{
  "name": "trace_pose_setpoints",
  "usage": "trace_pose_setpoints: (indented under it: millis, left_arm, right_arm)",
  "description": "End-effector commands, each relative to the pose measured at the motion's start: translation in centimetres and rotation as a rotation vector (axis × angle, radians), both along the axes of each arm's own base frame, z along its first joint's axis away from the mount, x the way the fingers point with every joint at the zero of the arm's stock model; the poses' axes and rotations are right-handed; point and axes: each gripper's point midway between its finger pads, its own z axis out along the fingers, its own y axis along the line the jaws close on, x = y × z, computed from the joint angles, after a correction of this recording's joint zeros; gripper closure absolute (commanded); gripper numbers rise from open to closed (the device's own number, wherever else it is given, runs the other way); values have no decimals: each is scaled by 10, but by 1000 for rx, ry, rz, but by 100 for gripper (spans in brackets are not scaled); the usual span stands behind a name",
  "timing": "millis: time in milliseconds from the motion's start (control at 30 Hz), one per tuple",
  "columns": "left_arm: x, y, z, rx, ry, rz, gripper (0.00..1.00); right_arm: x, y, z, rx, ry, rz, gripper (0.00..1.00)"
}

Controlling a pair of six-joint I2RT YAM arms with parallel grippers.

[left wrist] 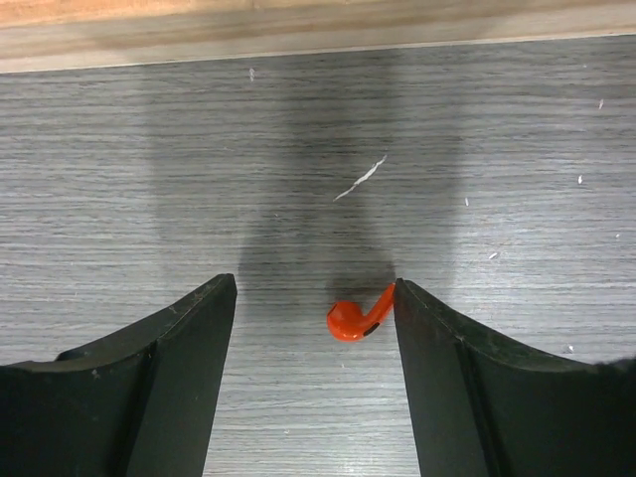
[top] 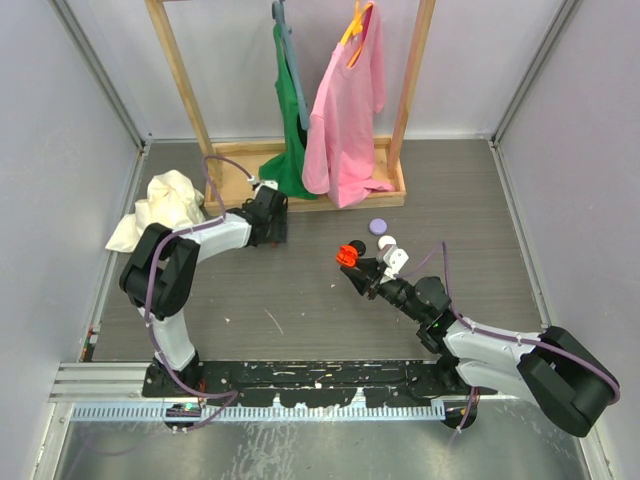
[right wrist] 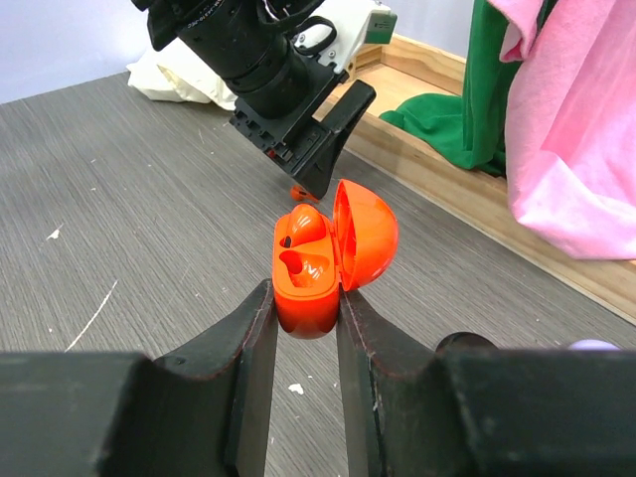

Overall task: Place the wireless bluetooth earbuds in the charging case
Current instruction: Pick up the earbud from the center of the board.

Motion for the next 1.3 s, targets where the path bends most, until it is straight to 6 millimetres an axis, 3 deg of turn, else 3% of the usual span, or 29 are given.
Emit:
trace_pose_setpoints:
  millis: [0,200,467,667,1267]
  left_arm:
    - [13,-2,11,8,-28,15,34]
    - [5,-1,0,23,18,3,35]
    - [-6,5,1,34,36,3,36]
    - [-4,2,5,27,21,-29,38]
    - [11,-8,-2,-26,123,-107,60]
  right_arm:
    - [5,2,27,50,-71,-8,99]
    - [4,2,27,51,-73,-6,99]
    - [3,2,29,56,-76,-3,99]
    - [3,2,29,56,-76,-4,99]
    - [3,2,30,54,-78,-6,99]
